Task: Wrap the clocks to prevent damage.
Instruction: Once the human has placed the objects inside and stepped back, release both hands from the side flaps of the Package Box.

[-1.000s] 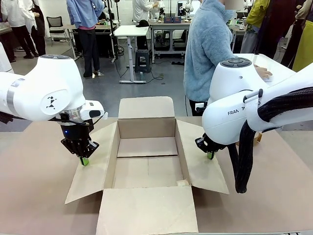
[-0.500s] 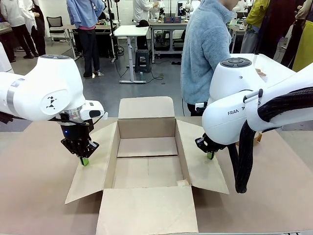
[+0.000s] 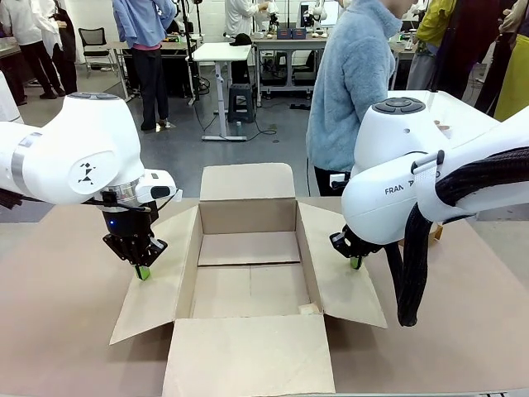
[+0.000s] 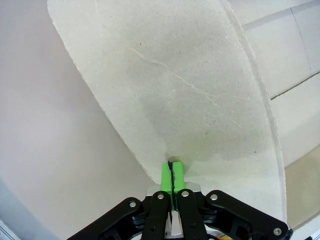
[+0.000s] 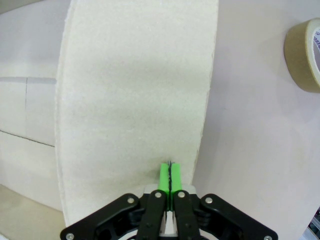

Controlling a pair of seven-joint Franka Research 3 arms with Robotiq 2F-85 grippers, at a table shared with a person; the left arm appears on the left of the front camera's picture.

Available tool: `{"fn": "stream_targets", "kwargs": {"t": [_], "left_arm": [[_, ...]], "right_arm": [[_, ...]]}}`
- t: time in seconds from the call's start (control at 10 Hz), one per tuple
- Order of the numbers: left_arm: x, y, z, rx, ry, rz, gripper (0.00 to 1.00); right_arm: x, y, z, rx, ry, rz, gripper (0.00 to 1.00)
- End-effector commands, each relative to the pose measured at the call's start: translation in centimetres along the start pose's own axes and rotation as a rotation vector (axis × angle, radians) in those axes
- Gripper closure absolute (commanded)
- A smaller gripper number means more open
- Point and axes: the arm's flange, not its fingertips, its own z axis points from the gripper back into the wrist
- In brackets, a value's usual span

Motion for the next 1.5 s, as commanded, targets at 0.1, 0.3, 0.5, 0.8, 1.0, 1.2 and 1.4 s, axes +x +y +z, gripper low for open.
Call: {"fn": "stream_targets", "kwargs": {"t": [0.1,0.3,0.5,0.8,1.0,1.2,1.4], "left_arm": [[-0.06,0.01,-0.01,0.004,0.002,-0.002,1.0],[-0.06,0.01,-0.01,0.004,0.002,-0.002,1.0],[-0.06,0.01,-0.01,0.004,0.002,-0.002,1.0],[-0.06,0.01,-0.01,0.004,0.002,-0.002,1.0],[-0.06,0.01,-0.01,0.004,0.002,-0.002,1.0],[-0.06,0.01,-0.01,0.004,0.002,-0.002,1.0],[-0.06,0.01,-0.01,0.004,0.002,-0.002,1.0]], "right_arm": [[-0.01,-0.05,-0.09,-0.003,0.0,-0.006,0.99],[-0.01,-0.05,-0.09,-0.003,0.0,-0.006,0.99],[-0.01,-0.05,-0.09,-0.003,0.0,-0.006,0.99],[-0.01,-0.05,-0.09,-0.003,0.0,-0.006,0.99],[-0.01,-0.05,-0.09,-0.003,0.0,-0.006,0.99],[-0.01,-0.05,-0.09,-0.003,0.0,-0.006,0.99],[-0.01,-0.05,-0.09,-0.003,0.0,-0.006,0.99]]}}
